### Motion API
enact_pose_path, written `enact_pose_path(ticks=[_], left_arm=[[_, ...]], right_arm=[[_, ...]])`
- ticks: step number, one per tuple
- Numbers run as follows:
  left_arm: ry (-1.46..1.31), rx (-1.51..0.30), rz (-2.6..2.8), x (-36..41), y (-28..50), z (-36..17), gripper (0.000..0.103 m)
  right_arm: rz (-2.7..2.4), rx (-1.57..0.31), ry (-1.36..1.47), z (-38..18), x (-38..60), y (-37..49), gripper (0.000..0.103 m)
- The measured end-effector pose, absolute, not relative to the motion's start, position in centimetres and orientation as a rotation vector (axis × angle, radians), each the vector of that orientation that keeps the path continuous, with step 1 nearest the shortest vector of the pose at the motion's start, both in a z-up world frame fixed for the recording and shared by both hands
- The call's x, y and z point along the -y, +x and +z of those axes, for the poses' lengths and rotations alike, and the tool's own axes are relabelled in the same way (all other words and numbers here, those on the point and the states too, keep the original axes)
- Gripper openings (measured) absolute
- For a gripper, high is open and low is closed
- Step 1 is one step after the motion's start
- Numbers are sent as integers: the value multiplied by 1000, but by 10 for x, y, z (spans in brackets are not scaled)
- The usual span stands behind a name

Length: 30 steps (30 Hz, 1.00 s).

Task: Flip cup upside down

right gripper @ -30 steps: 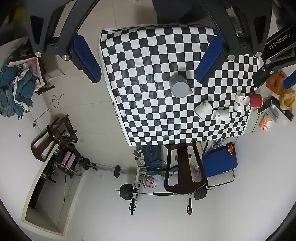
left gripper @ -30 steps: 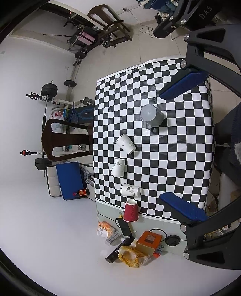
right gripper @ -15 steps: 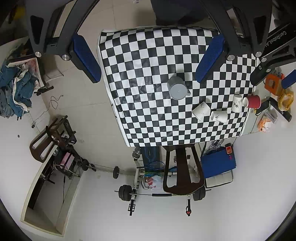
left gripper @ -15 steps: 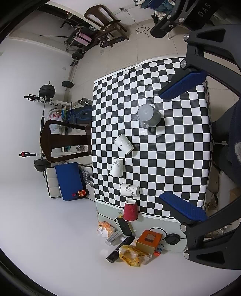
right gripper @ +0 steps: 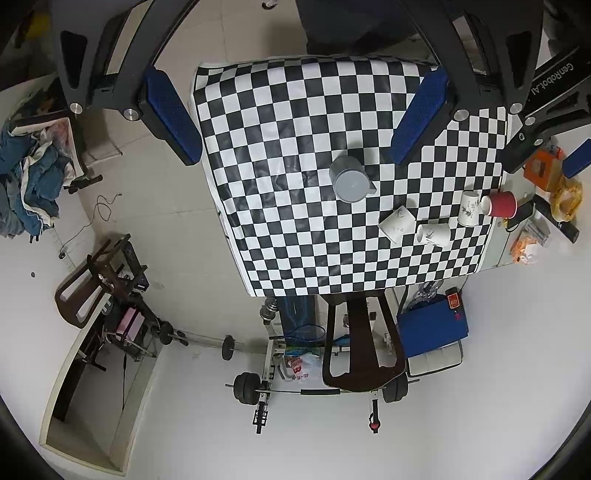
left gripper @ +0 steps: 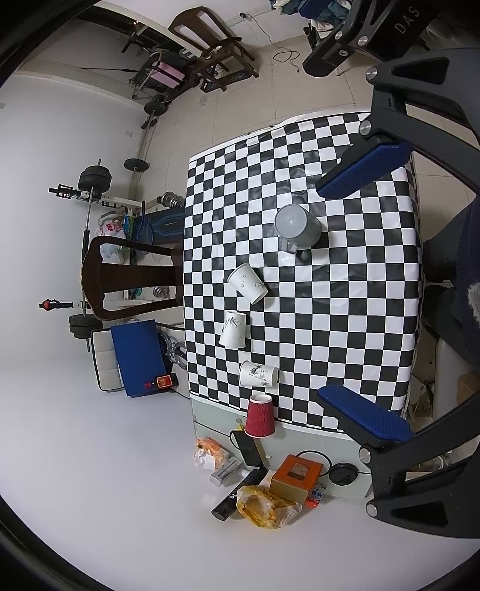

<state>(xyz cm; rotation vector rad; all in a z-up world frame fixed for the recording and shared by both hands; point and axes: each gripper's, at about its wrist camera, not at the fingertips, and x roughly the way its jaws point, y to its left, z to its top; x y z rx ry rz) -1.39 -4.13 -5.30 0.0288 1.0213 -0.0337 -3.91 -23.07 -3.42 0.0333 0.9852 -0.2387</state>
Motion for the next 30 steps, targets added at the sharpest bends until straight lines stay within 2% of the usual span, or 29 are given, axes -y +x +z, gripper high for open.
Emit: enact_pose_path(ticks=[30], left_arm=[[38, -1024, -36, 39, -16, -52, 103]], right_arm=[[-234, -995, 37, -32, 225, -37, 103]])
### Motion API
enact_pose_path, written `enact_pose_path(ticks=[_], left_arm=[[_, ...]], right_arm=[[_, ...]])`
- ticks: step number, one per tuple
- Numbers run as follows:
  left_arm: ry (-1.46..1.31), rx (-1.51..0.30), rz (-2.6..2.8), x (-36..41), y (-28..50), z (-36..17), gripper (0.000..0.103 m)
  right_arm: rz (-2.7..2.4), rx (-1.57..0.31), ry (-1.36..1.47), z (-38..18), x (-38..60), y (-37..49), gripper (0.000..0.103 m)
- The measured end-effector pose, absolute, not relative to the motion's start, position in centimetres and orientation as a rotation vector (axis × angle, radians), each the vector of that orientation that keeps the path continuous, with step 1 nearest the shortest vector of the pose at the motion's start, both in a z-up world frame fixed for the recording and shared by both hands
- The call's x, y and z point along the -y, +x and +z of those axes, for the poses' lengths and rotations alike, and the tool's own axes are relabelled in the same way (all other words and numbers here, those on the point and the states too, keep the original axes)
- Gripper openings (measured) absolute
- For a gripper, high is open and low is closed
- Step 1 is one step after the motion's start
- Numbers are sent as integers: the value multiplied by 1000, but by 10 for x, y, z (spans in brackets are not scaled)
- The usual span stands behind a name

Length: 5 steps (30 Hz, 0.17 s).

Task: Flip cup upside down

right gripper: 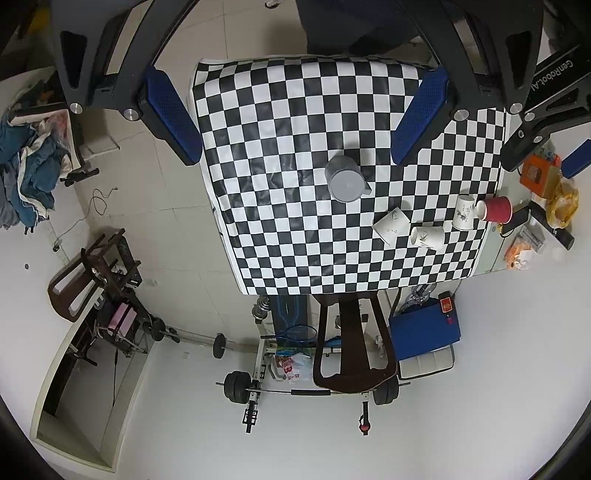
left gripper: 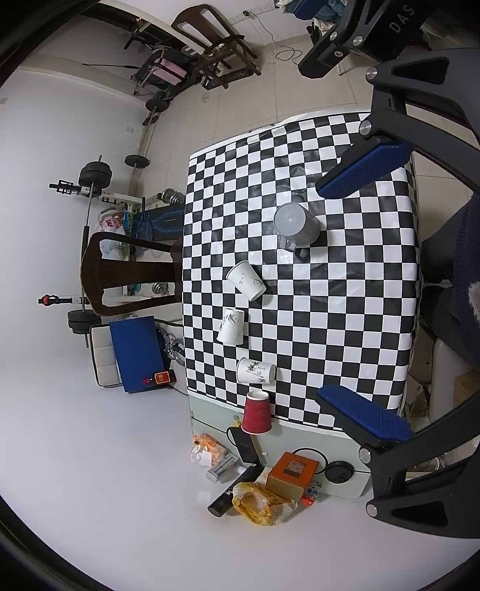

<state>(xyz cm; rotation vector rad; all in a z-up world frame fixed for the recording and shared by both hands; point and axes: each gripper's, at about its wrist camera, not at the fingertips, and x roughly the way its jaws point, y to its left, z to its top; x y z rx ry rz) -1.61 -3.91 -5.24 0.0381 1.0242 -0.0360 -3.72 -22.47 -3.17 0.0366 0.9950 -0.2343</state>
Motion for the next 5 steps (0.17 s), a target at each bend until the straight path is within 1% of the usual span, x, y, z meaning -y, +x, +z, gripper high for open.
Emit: enact_pose_path(ticks=[5], left_arm=[[39, -1025, -41, 37, -16, -52, 103]], right_arm=[[-231, -999, 40, -28, 219, -42, 103]])
